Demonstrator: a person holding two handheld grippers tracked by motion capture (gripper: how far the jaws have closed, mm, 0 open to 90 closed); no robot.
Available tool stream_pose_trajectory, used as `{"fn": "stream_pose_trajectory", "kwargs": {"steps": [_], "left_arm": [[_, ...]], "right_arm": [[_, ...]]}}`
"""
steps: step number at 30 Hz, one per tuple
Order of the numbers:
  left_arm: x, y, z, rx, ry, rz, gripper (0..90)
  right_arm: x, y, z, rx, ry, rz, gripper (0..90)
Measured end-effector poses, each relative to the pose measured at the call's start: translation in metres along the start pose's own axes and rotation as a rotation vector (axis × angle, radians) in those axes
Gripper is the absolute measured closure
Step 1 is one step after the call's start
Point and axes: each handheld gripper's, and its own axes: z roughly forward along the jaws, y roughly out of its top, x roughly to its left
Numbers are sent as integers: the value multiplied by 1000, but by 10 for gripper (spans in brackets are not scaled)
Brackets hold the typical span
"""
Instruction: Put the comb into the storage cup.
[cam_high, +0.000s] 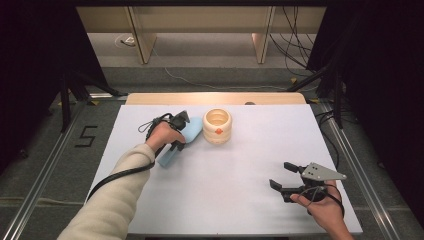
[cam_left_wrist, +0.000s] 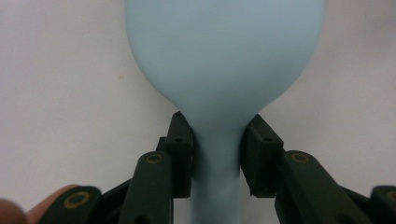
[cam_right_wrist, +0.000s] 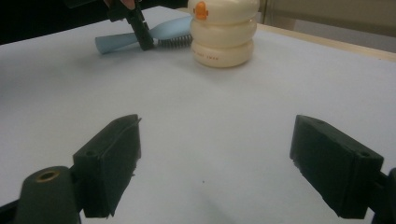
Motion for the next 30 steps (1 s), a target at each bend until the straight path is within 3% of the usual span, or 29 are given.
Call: {"fn": "stream_pose_trajectory", "kwargs": {"steps": [22,30], "left_arm": [[-1,-8,-1,-35,2,-45,694],[6,-12,-3,-62,8,-70,695]], "right_arm": [[0,0,0,0,-1,0,172],[0,0,0,5,-1,-3,172]]}}
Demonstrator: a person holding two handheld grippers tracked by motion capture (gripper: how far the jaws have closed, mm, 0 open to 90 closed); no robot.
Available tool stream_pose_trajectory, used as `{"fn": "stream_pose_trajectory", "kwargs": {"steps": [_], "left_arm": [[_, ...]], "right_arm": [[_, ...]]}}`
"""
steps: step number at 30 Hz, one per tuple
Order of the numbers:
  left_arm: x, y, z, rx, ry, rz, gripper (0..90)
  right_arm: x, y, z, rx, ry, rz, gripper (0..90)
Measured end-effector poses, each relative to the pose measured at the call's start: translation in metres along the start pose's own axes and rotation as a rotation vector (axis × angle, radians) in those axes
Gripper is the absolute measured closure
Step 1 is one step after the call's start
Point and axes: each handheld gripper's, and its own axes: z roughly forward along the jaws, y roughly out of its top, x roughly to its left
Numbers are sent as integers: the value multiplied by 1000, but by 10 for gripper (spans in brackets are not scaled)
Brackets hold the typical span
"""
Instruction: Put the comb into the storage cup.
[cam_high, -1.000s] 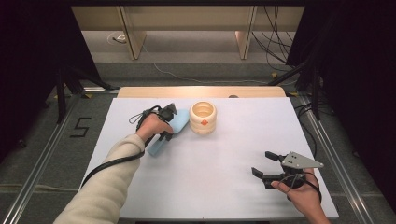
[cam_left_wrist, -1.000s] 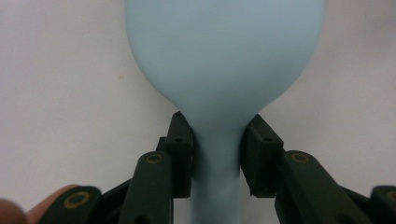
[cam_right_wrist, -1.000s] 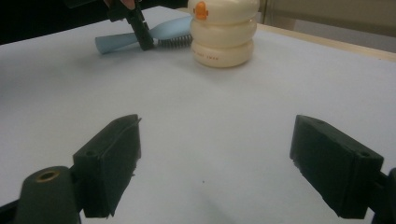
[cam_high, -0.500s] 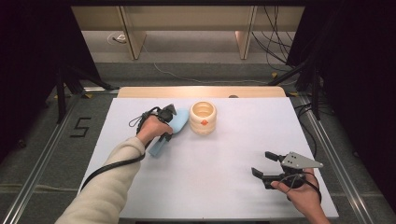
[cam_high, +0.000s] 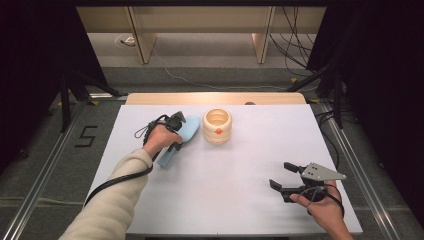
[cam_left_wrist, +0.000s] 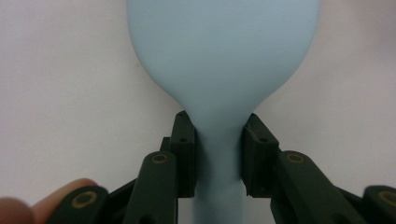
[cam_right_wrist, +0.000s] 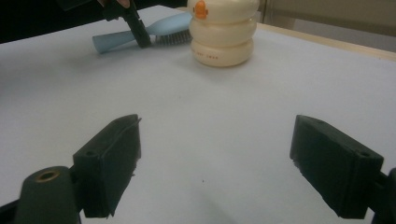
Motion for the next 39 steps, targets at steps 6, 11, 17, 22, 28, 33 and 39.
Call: {"fn": "stream_pose_trajectory", "kwargs": {"steps": [6,11,17,22,28,33,39], "left_arm": [[4,-4,-3,-27,4,-11,695],[5,-6,-6,-55,2,-16,695],[5,-12,-11,-117,15,-23,695],[6,-16,-14,-164,25,-42,695],[8,-22,-17,-197,16,-53,695],[9,-27,-20,-226,9,-62,695],[7,-32,-24,-266,8,-67,695]], "right_arm": [[0,0,0,0,-1,0,172],[0,0,0,-1,-1,1,172],[0,0,0,-3,-1,-1,172],[1,0,1,-5,1,0,172],[1,0,1,-5,2,0,172],[1,0,1,-2,0,2,172],[1,0,1,-4,-1,3,172]]}}
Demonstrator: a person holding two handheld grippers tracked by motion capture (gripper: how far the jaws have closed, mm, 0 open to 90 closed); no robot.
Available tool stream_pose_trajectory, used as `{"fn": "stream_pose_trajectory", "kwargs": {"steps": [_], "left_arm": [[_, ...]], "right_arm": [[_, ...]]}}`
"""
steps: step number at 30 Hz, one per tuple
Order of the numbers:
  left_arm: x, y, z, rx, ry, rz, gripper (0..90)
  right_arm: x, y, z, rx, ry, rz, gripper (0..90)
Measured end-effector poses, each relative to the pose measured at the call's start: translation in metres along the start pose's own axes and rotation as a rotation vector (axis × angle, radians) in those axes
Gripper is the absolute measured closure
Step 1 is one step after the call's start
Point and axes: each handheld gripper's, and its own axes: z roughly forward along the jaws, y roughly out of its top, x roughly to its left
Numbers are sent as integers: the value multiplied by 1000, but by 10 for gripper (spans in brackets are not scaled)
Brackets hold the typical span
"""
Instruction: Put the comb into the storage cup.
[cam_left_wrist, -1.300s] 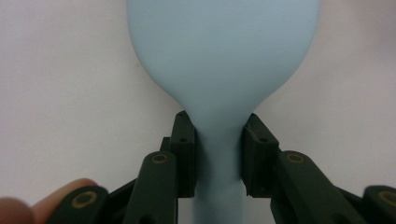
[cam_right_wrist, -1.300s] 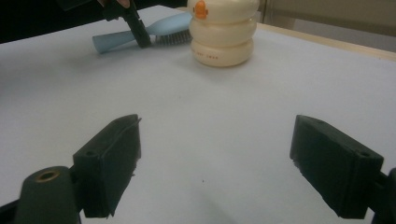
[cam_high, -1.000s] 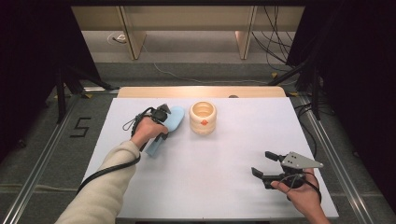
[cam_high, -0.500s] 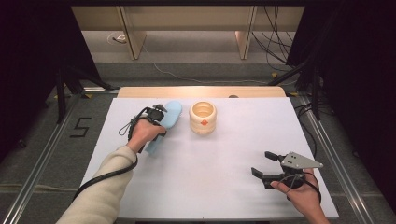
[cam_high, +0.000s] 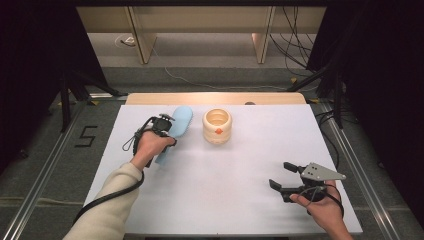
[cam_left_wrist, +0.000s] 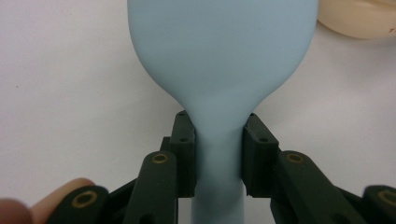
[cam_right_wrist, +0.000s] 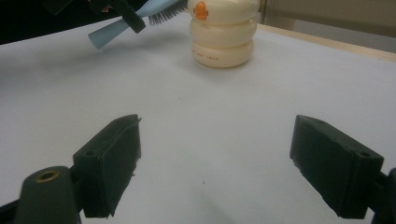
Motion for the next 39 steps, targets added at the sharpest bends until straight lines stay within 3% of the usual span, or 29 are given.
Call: {"fn": "stream_pose_trajectory", "kwargs": {"steps": [11,28,39], "left_arm": [[-4,-11,-11,-74,-20,7,695],[-11,-18,-21,-117,-30,33,696],[-20,-18,-31,-147,-27,72,695]], "right_arm": [[1,1,0,-4,0,0,172],[1,1,0,-15,0,-5,169],[1,1,-1,-15,-1,-4,167]]}}
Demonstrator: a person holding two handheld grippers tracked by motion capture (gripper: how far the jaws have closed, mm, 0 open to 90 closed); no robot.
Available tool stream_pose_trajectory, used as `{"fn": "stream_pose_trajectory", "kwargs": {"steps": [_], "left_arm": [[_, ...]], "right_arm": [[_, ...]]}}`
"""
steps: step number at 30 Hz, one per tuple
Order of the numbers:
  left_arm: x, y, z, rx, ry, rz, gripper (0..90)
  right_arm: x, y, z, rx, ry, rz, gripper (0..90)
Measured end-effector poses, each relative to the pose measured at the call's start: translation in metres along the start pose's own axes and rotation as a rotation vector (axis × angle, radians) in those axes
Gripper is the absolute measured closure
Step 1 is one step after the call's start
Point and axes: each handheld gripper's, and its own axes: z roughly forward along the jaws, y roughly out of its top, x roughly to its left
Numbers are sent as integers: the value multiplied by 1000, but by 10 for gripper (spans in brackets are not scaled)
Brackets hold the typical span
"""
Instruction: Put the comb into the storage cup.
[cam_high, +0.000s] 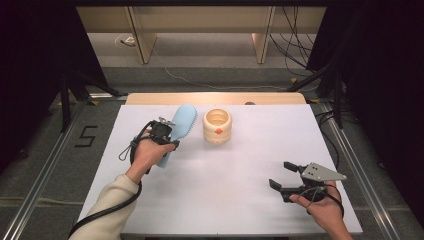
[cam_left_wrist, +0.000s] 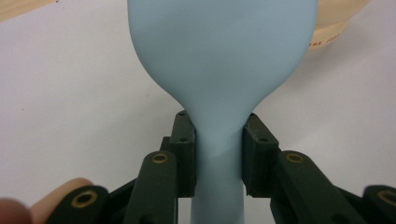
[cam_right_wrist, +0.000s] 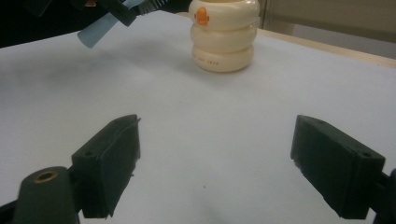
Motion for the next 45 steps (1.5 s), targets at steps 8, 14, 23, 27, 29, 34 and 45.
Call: {"fn": "stream_pose_trajectory", "kwargs": {"steps": [8,14,23,27,29,34,45], "left_arm": [[-6,2,-7,-26,-1,19,695],[-13,1,-13,-55,-12,19,695],[-26,-9,-18,-82,-24,37,695],[-29,-13,-18,-89,-31,41,695],[-31,-14,-19,-94,-32,41,696],[-34,-17,-20,-107,-41,51,695],[-43,-23,-25,-130,-55,73,695]], "right_arm": [[0,0,0,-1,0,1,167],[0,0,0,-3,-2,0,166],[2,1,1,-3,-2,-6,165],[2,1,1,-1,-3,-5,164],[2,1,1,-1,-3,-6,165],[2,1,1,-1,-4,-8,164],[3,2,3,0,-4,-15,164]]}}
